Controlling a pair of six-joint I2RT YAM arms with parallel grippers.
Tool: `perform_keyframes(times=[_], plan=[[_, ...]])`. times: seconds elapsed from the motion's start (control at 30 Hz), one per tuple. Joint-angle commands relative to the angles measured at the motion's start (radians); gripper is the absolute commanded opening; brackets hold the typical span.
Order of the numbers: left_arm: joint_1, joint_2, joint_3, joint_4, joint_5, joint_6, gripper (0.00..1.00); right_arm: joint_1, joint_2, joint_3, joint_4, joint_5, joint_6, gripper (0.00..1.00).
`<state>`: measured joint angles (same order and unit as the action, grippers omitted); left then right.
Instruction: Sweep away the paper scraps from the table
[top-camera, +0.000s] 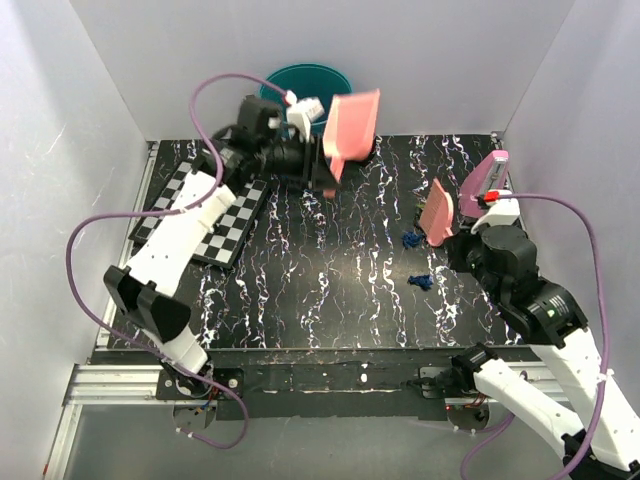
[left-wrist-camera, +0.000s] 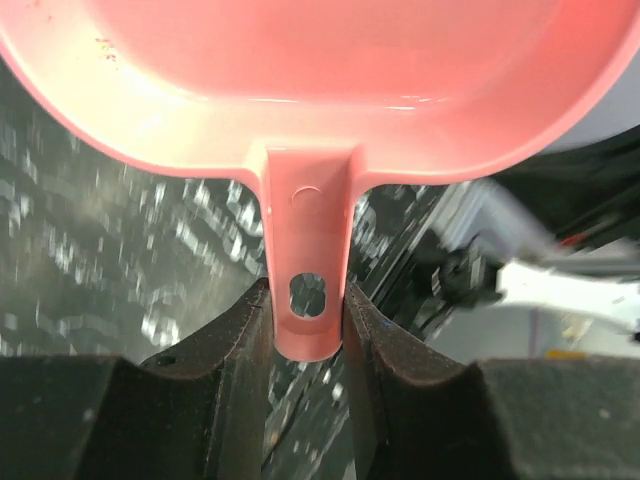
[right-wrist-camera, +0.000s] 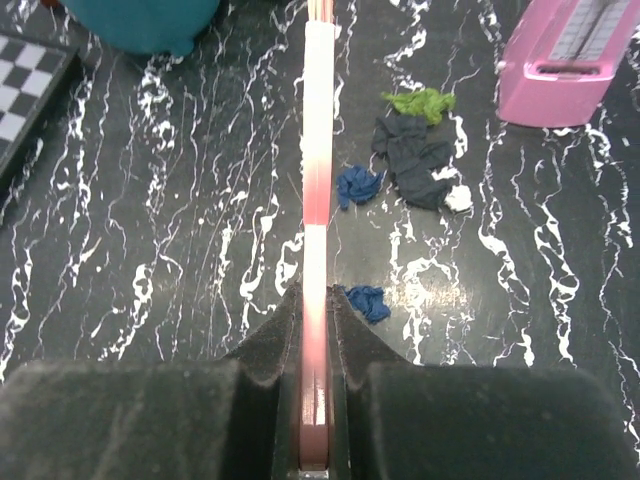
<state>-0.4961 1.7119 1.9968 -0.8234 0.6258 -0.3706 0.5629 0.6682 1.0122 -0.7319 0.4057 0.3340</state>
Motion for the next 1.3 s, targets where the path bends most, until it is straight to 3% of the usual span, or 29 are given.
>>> perform_keyframes(times=[0.0, 0.2, 0.43, 0.97, 1.27], plan=[[-0.084, -0.129, -0.250, -0.163, -0.325, 0.190, 0.24, -0.003, -0.048, 0.058, 0.052, 0.111, 0.017, 0.01], [-0.171, -0.268, -0.633, -0.076, -0.460, 0.197, 0.24, -0.003, -0.070, 0.051, 0.068, 0.124, 0.030, 0.01], [-0.295, -0.301, -0.812, -0.046, -0.581, 0.228, 0.23, -0.003, 0.040, 0.078, 0.071, -0.183, 0.097, 0.01], [-0.417, -0.308, -0.852, -0.020, -0.652, 0.268, 0.25, -0.003, 0.217, -0.024, 0.452, -0.577, 0.376, 0.01], [-0.421, -0.402, -0.843, -0.002, -0.649, 0.265, 0.25, -0.003, 0.245, -0.194, 0.394, -0.456, 0.404, 0.01]])
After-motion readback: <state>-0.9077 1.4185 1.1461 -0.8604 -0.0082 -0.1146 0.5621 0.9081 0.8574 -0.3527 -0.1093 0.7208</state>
